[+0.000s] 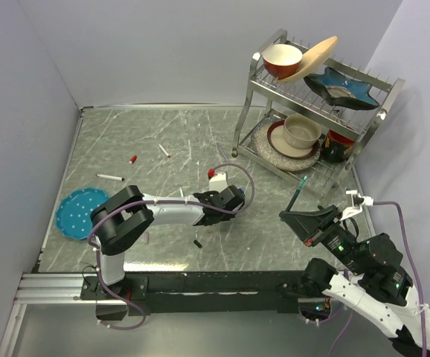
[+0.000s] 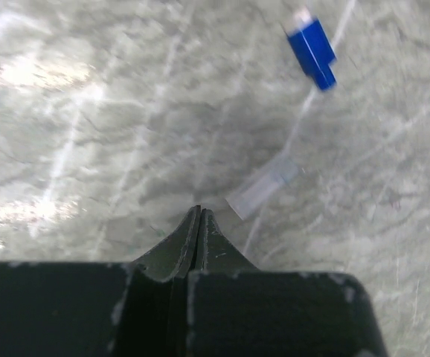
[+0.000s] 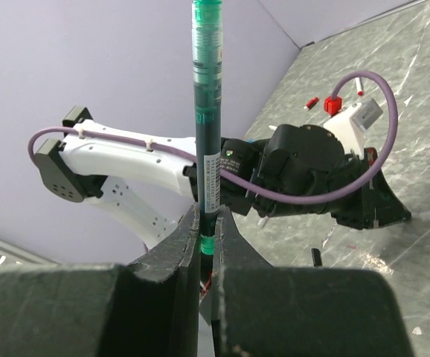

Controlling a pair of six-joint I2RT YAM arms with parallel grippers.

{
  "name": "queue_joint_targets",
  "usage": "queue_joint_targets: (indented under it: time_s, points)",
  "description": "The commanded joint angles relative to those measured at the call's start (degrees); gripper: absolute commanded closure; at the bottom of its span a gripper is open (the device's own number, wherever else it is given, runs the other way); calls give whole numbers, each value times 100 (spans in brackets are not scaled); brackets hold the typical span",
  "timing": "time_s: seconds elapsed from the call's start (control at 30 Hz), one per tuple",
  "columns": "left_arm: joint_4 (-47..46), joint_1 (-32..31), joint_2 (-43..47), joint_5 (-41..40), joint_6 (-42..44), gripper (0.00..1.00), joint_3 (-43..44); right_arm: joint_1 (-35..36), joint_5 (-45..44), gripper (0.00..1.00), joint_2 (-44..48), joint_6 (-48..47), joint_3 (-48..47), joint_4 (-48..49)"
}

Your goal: Insert the pens into the pen caps

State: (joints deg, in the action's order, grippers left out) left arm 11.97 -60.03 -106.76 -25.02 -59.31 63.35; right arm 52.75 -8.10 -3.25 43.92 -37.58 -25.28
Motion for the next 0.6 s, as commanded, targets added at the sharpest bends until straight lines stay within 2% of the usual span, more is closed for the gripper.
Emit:
queue_joint_targets:
  time_s: [0.0,0.1,0.17,0.27,0.33,0.37,0.47,0.57]
  points:
    - [218,62,479,-250,-449,99,125,16,-34,100,17,29,-188,6]
    - [507,70,839,-197,-1160,93,2,16,-87,100,-71,11,-258,-143]
    - [701,79,937,-100,-1688,84,63,25,-78,100,-54,20,-267,-170]
    - [790,79,947,189,-2093,82,309,16,-69,100,17,20,-232,-188]
    - [685,79,859,382,-2225,84,432,16,-121,100,43,11,-267,-284]
    - [249,70,824,670,-2130,88,415,16,-148,100,61,-6,-284,-311]
    - [-89,62,605,971,-1953,99,441,7,-218,100,61,-94,-416,-416]
    - [-98,62,288,1069,-1883,99,564,7,-289,100,52,-173,-592,-539]
